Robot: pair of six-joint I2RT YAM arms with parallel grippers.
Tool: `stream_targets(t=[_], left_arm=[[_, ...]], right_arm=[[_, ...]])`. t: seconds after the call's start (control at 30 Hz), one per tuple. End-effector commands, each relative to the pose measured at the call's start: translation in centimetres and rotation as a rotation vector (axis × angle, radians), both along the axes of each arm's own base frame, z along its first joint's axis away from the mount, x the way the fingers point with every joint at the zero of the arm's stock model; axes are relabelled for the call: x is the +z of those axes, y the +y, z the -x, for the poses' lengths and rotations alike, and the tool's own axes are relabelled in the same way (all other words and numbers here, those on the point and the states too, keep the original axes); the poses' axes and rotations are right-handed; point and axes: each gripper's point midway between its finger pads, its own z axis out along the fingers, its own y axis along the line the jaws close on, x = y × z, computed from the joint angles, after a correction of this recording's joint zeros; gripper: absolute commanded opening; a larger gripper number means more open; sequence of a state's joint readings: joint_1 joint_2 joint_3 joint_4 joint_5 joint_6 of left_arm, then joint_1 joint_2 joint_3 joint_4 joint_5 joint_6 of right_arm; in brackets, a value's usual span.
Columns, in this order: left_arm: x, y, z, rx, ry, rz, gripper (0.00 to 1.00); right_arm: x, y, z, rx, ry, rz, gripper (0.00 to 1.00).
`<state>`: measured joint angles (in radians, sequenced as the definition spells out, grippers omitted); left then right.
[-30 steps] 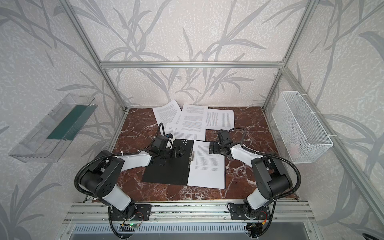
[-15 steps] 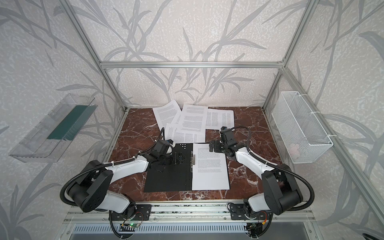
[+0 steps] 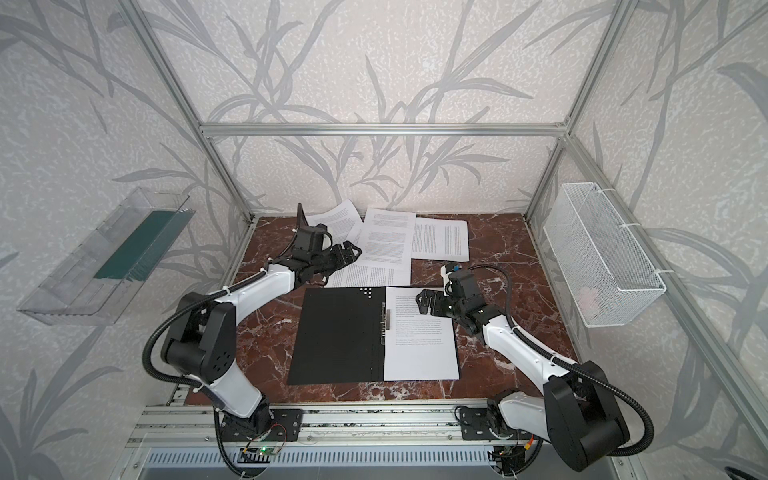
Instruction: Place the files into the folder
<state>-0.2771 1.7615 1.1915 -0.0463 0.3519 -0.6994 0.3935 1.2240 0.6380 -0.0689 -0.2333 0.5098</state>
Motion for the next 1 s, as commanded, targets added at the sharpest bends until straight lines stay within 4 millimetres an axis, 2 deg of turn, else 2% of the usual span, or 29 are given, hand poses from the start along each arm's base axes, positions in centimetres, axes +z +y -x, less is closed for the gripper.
stream_targets(t=[0.0,0.13,0.27,0.63,0.8,0.97], left_arm=[[-1.2,0.3,-2.0,-0.082,0.035,-0.004,0.89],[-2.7,0.2,-4.5,-0.148,0.097,0.003,0.84],[-4.5,-0.2,-5.8,-0.191,0.159,0.020,0.82],[-8.4,-1.3,-7.0,-0.229,0.243,0.064,0.81],[-8.6,-1.9,-7.0,-0.244,0.247,0.106,0.79],[-7.2,-2.8,-7.3,-0.261,0.212,0.182,0.77]], right_arm=[[1.3,1.5,0.1,0.044,-0.037,-0.087,0.99],[1.5,2.0,0.1,0.056,-0.042,-0.114,0.99],[1.5,2.1,0.1,0.059,-0.041,-0.126,0.99],[1.0,2.6,-0.1,0.065,-0.021,-0.139,0.99],[1.0,2.7,-0.2,0.068,-0.018,-0.148,0.99],[0.9,2.8,-0.2,0.068,-0.013,-0.156,0.99]])
